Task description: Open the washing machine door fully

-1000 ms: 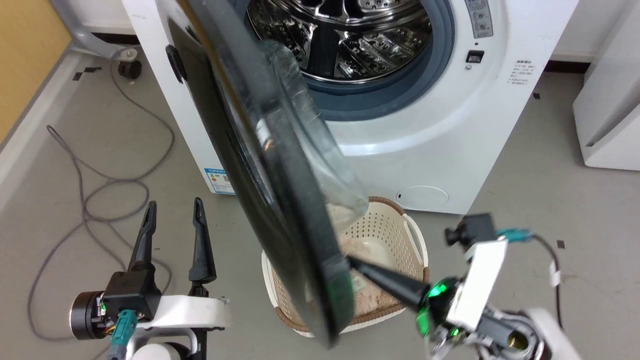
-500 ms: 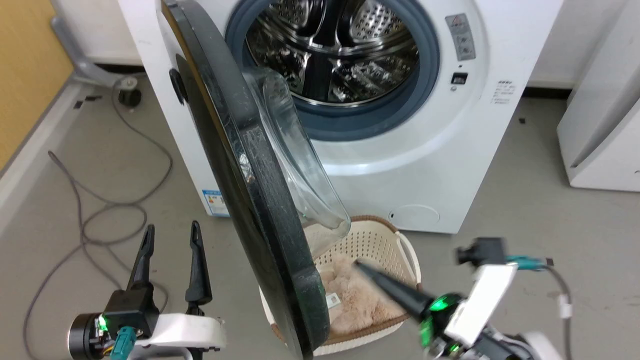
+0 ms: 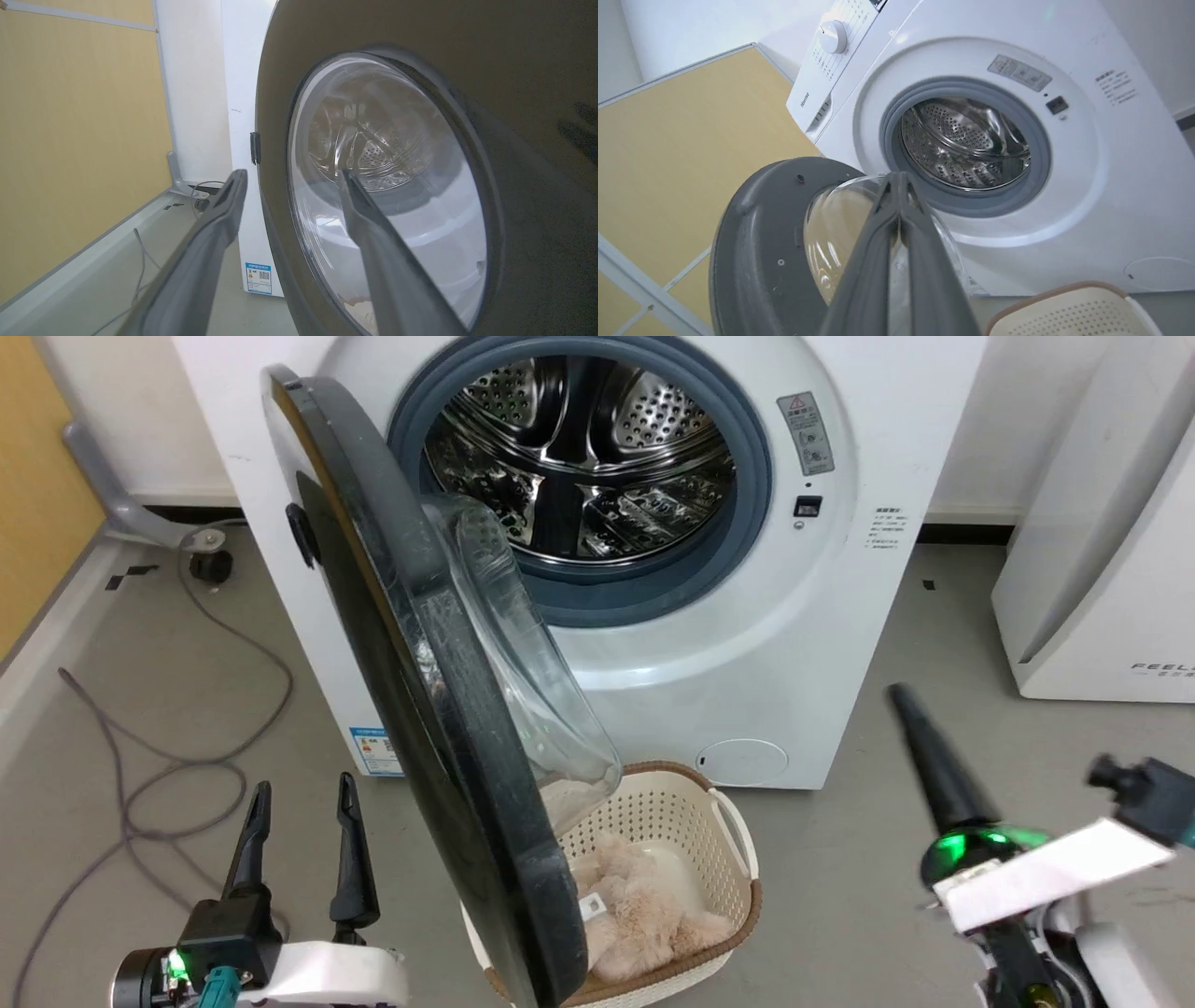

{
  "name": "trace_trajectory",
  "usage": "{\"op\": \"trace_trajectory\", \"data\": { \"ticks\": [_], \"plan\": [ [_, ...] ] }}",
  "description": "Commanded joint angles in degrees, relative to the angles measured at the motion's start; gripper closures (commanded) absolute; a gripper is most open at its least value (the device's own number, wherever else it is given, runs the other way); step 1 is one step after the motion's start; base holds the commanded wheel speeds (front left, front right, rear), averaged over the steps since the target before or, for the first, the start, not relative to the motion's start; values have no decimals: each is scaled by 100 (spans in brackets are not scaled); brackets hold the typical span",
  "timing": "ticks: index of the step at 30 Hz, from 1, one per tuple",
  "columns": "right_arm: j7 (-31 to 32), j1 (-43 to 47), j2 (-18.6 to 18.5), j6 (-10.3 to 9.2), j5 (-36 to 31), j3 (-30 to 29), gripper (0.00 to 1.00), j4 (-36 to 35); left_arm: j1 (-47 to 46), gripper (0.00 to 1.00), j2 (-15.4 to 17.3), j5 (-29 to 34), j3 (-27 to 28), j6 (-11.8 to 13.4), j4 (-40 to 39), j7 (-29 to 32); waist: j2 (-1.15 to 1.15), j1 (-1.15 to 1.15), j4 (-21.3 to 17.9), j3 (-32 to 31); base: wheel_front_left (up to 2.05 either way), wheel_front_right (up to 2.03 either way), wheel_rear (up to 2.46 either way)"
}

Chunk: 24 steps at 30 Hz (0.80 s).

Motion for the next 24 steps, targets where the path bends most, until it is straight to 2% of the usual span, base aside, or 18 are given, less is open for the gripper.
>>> {"op": "trace_trajectory", "data": {
  "ticks": [1, 4, 6, 7, 8, 9, 13, 17, 24],
  "plan": [
    [-91, -107, -51, 6, -79, 5, 100, 32, 72, 0, 7, 54, 6, -3, -11, -32, 0, 1, -18, -13, 0, 0, 0],
    [-905, -83, -112, 6, -482, -59, 100, 167, 97, 0, 7, 49, 16, 0, -17, -32, 0, 1, -65, -41, 0, 0, 0],
    [-1149, -58, -217, 6, -967, -133, 100, 268, 112, 0, 7, 45, 24, 4, -21, -32, 0, 1, -99, -53, 0, 0, 0],
    [-1206, -37, -238, 6, -1251, -194, 100, 320, 120, 0, 7, 42, 27, 5, -24, -32, 0, 1, -116, -57, 0, 0, 0],
    [-1252, 7, -279, 6, -1991, -337, 100, 379, 132, 0, 7, 38, 32, 6, -26, -32, 0, 1, -148, -59, 0, 0, 0],
    [-1252, 7, -279, 6, -1991, -337, 100, 379, 132, 0, 7, 38, 32, 6, -26, -32, 0, 1, -148, -59, 0, 0, 0],
    [-1260, 193, -128, 6, -3687, -650, 100, 418, 134, 0, 7, 32, 37, 9, -26, -32, 0, 1, -198, -55, 0, 0, 0],
    [-1261, 417, 175, 6, -4670, -922, 100, 541, 126, 0, 7, 25, 19, 20, -15, -32, 0, 1, -214, -62, 0, 0, 0],
    [-1262, 813, 666, 6, -5246, -1368, 100, 774, 113, 0, 7, 5, -1, 16, 12, -32, 0, 1, -187, -98, 0, 0, 0]
  ]
}}
